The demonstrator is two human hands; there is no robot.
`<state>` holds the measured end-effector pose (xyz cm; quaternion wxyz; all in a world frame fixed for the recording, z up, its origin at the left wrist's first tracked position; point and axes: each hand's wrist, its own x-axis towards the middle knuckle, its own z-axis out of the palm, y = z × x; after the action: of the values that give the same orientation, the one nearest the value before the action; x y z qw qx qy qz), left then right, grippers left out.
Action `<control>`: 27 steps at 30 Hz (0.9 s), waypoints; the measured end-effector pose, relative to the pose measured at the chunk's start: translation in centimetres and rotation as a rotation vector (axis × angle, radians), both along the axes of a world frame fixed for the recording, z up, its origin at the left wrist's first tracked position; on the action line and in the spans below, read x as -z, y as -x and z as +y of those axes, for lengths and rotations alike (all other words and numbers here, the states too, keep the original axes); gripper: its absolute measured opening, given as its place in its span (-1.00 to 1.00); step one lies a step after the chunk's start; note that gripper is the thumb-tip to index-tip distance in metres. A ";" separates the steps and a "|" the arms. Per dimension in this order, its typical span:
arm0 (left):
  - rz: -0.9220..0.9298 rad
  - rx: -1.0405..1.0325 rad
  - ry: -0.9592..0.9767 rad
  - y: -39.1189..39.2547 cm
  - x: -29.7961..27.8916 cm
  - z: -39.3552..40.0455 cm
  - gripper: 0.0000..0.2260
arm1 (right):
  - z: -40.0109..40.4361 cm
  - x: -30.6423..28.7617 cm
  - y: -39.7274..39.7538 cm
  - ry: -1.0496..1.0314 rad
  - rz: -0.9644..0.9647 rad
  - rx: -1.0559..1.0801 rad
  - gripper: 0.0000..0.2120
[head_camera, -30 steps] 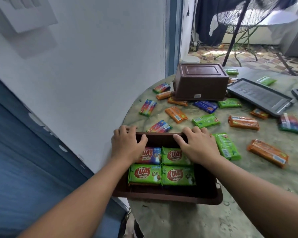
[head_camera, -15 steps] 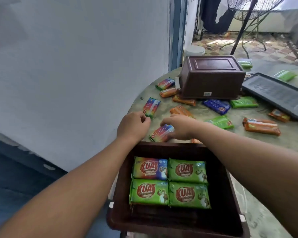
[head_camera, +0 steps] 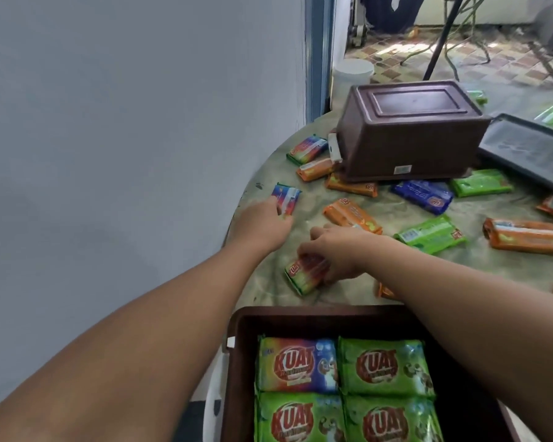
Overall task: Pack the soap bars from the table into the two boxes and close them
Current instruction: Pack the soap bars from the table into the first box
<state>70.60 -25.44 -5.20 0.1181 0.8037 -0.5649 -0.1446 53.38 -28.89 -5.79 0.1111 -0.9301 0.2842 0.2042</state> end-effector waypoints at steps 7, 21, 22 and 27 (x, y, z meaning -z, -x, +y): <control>-0.138 -0.032 -0.142 -0.2 2.4 -5.0 -0.40 | 0.0 0.1 1.9 0.037 -0.179 0.106 -0.29; -0.020 -0.123 -0.185 0.3 3.4 -5.4 -0.28 | 0.8 1.6 2.2 -0.071 -0.248 0.271 -0.38; 0.018 -0.147 -0.164 0.4 2.9 -4.9 -0.23 | 0.9 1.3 2.2 -0.069 -0.253 0.277 -0.38; 0.056 -0.230 -0.013 1.2 -0.3 -1.9 -0.23 | 2.6 -1.0 2.5 0.010 -0.329 0.332 -0.44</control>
<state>69.36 -27.31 -4.87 0.1445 0.8596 -0.4646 -0.1560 50.89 -26.32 -4.83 0.1835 -0.8920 0.4121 0.0273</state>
